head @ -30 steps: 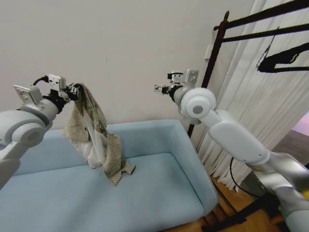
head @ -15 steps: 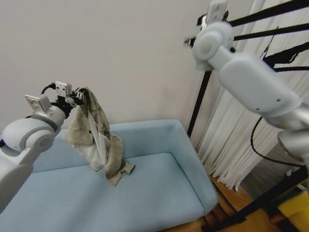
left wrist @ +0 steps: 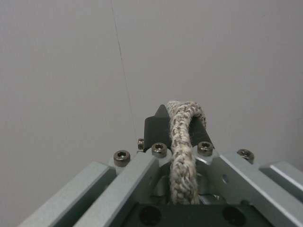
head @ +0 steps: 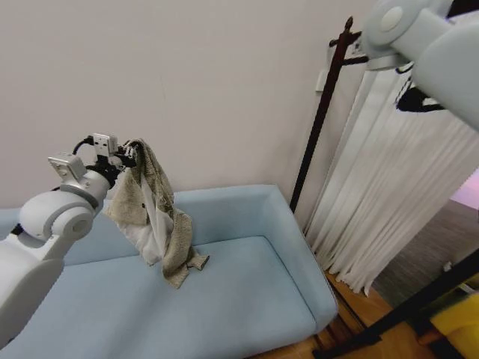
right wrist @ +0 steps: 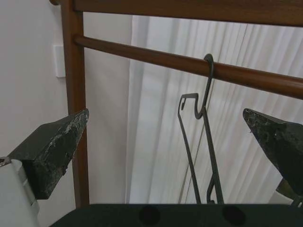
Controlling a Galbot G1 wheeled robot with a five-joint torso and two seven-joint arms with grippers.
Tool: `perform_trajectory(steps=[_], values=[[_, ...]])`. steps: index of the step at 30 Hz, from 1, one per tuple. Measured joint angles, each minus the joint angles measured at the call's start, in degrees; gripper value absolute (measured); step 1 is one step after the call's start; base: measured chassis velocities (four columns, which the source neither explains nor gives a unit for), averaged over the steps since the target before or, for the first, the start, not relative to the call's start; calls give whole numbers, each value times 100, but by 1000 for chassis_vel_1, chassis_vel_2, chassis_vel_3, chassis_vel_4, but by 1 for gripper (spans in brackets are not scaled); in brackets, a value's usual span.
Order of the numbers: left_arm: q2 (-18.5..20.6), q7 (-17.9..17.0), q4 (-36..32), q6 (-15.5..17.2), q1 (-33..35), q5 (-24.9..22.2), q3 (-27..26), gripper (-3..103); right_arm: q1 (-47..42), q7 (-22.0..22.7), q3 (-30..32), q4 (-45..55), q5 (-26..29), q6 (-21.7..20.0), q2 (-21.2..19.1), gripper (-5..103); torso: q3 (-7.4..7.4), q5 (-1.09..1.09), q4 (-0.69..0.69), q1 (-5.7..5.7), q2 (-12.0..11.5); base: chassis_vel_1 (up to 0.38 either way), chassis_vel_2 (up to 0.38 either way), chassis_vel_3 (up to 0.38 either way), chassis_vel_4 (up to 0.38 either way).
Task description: Pick up the clothes from the sofa and hang them on the clothes hanger.
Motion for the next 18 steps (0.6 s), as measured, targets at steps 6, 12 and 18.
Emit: perform_trajectory(steps=[6, 12, 18], values=[[-192, 2, -67, -1, 69, 42, 2, 1, 332, 12, -271, -962, 493, -121, 340, 100, 0, -6, 2, 0, 0, 0, 0, 0, 0], [-374, 0, -75, -1, 77, 113, 4, 1, 345, 77, -278, -1418, 853, -142, 384, 100, 0, -3, -1, 0, 0, 0, 0, 0, 0], [-461, -11, -91, 12, 76, 153, 27, 1, 48, 74, -87, -1521, 930, -142, 183, 100, 0, 0, -2, 0, 0, 0, 0, 0, 0]])
